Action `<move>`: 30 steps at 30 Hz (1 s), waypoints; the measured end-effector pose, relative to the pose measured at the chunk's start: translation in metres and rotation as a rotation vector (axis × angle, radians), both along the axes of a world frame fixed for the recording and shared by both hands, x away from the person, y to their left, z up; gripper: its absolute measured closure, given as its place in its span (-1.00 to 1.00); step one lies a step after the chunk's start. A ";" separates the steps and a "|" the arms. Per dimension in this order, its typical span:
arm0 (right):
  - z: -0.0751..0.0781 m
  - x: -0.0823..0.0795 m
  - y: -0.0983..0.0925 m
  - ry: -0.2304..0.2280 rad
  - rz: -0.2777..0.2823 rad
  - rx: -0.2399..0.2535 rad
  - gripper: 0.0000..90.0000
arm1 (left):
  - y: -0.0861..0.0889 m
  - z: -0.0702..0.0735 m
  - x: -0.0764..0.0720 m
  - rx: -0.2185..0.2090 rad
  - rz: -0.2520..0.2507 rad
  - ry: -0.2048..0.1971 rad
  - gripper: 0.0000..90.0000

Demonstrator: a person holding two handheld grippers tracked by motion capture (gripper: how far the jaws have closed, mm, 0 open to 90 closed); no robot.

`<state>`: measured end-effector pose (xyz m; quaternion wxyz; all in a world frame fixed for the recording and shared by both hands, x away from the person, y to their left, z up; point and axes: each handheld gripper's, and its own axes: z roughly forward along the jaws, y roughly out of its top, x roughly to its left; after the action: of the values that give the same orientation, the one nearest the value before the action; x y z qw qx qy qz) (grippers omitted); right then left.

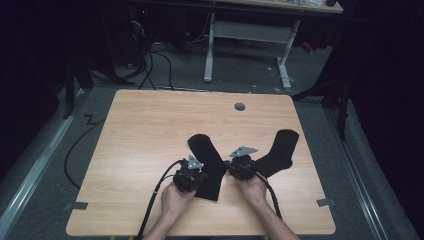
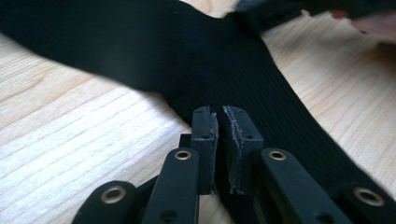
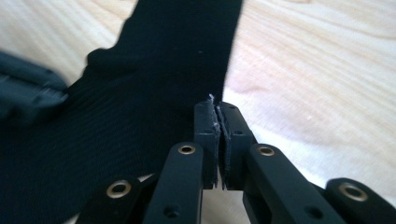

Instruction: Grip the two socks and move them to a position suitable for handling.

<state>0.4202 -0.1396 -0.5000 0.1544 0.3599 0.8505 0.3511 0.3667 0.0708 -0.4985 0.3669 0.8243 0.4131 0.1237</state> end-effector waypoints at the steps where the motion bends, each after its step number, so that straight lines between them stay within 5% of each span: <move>1: 0.001 0.003 0.002 0.003 -0.005 -0.010 0.95 | -0.002 0.000 0.000 -0.005 -0.011 0.001 0.81; 6: 0.003 0.012 0.008 -0.009 -0.006 -0.037 0.76 | -0.005 0.000 0.000 -0.011 -0.018 0.005 0.71; 7: 0.005 0.011 0.006 -0.006 -0.008 -0.019 0.61 | -0.004 0.001 0.001 -0.019 -0.010 -0.005 0.66; 12: 0.010 -0.007 -0.005 -0.012 0.006 0.041 0.52 | 0.004 0.005 0.005 -0.025 0.050 -0.033 0.47; 14: 0.011 -0.016 -0.005 -0.012 0.033 0.047 0.52 | 0.007 0.009 0.014 0.004 0.100 -0.058 0.40; 19: 0.009 -0.033 0.001 -0.004 0.089 0.041 0.49 | 0.004 0.011 0.031 0.026 0.136 -0.071 0.34; 30: 0.000 -0.035 -0.003 0.022 0.097 0.006 0.49 | -0.006 0.003 0.046 0.107 0.138 -0.050 0.39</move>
<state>0.3850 -0.1425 -0.5004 0.1268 0.3224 0.8675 0.3569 0.4123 0.0645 -0.4950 0.3232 0.8088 0.4526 0.1910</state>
